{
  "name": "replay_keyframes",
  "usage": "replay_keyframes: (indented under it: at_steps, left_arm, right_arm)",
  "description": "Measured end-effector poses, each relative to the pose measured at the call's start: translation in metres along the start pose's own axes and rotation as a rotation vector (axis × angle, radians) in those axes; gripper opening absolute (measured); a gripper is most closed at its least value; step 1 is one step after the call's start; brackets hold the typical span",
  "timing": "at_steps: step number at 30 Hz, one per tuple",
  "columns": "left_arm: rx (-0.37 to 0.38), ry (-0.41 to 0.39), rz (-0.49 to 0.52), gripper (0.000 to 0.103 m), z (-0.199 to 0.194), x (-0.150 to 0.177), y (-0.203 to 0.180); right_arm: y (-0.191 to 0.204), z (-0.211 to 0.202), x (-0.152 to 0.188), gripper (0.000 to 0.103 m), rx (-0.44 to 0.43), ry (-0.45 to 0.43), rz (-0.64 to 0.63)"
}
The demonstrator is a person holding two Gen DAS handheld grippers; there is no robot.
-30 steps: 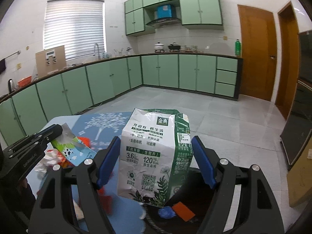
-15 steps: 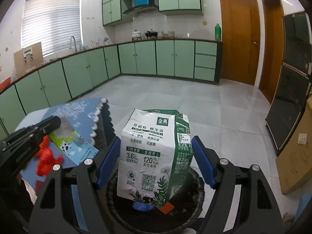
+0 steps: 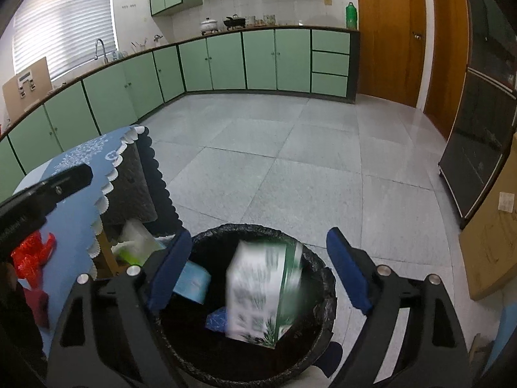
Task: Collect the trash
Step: 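Open both tools to drop the cartons into the bin, then move the left tool onto the red scouring pad while the right tool approaches the red bag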
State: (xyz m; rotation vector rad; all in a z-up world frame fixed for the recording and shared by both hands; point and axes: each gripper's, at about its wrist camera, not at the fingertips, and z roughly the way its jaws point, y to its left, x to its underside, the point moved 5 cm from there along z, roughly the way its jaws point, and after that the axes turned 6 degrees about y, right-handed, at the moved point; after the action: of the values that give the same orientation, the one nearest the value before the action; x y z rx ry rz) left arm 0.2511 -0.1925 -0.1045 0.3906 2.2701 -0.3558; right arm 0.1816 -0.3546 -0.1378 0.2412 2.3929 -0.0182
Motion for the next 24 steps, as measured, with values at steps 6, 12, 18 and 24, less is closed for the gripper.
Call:
replay_keyframes:
  at_steps: [6, 12, 18, 24]
  left_arm:
    - [-0.027, -0.033, -0.023, 0.049, -0.021, -0.005, 0.016]
    - [-0.081, -0.068, -0.037, 0.060, -0.062, 0.000, 0.044]
    - [-0.177, -0.075, -0.063, 0.062, -0.111, 0.022, 0.092]
    - [-0.298, -0.065, -0.106, 0.062, -0.156, 0.056, 0.151]
  right_arm:
    - [0.013, -0.018, -0.004, 0.090, -0.023, -0.035, 0.004]
    - [0.040, -0.054, -0.010, 0.090, -0.068, -0.106, -0.019]
    - [0.077, -0.079, -0.006, 0.090, -0.133, -0.139, -0.033]
    - [0.122, -0.091, 0.007, 0.090, -0.184, -0.136, -0.080]
